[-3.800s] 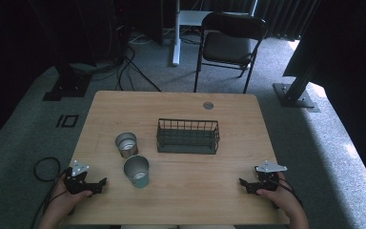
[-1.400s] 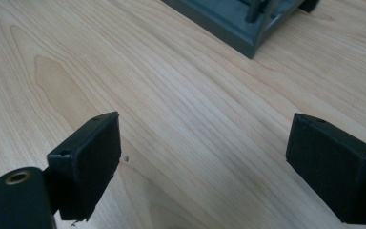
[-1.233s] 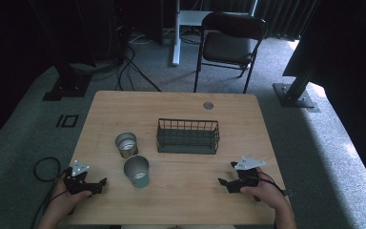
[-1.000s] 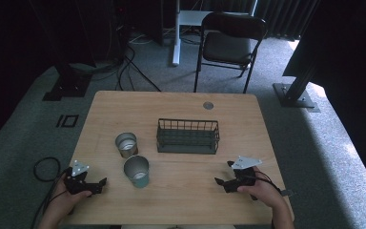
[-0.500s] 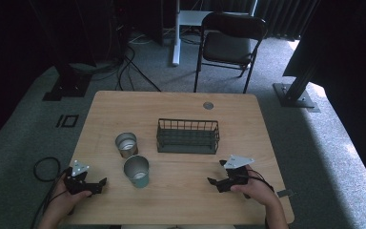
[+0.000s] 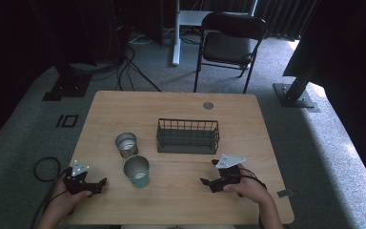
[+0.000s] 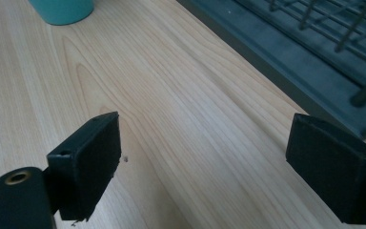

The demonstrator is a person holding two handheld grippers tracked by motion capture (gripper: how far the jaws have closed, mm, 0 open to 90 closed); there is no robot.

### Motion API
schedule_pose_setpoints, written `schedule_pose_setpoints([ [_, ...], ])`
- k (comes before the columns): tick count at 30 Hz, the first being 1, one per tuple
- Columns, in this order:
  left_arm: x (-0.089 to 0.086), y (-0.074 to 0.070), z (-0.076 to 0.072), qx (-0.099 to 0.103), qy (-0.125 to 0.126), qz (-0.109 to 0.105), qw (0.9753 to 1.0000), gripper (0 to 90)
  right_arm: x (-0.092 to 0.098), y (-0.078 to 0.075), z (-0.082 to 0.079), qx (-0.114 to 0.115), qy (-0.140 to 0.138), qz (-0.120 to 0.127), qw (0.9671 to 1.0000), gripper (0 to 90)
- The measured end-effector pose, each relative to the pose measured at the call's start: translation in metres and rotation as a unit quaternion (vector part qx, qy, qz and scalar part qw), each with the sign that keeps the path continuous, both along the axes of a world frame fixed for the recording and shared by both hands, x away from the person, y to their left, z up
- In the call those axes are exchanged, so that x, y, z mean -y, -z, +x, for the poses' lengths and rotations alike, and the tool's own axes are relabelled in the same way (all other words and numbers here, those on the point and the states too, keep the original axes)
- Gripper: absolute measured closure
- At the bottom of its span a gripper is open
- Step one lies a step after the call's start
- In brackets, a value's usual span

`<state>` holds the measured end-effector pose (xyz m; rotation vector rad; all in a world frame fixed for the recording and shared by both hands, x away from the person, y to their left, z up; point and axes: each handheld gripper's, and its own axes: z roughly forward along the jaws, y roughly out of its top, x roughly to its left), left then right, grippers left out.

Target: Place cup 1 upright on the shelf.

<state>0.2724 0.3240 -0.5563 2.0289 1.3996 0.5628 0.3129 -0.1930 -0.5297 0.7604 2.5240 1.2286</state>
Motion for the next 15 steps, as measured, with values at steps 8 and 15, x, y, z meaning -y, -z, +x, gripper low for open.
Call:
schedule_pose_setpoints([
  [8, 0.0, 0.0, 0.0, 0.0, 0.0, 0.0, 1.0, 0.5, -0.015, -0.001, 0.0, 0.0, -0.019, 0.003, 0.9998, 11.4],
  [15, 0.0, 0.0, 0.0, 0.0, 0.0, 0.0, 1.0, 0.5, -0.03, -0.002, 0.0, 0.0, -0.036, 0.009, 0.9993, 11.4],
])
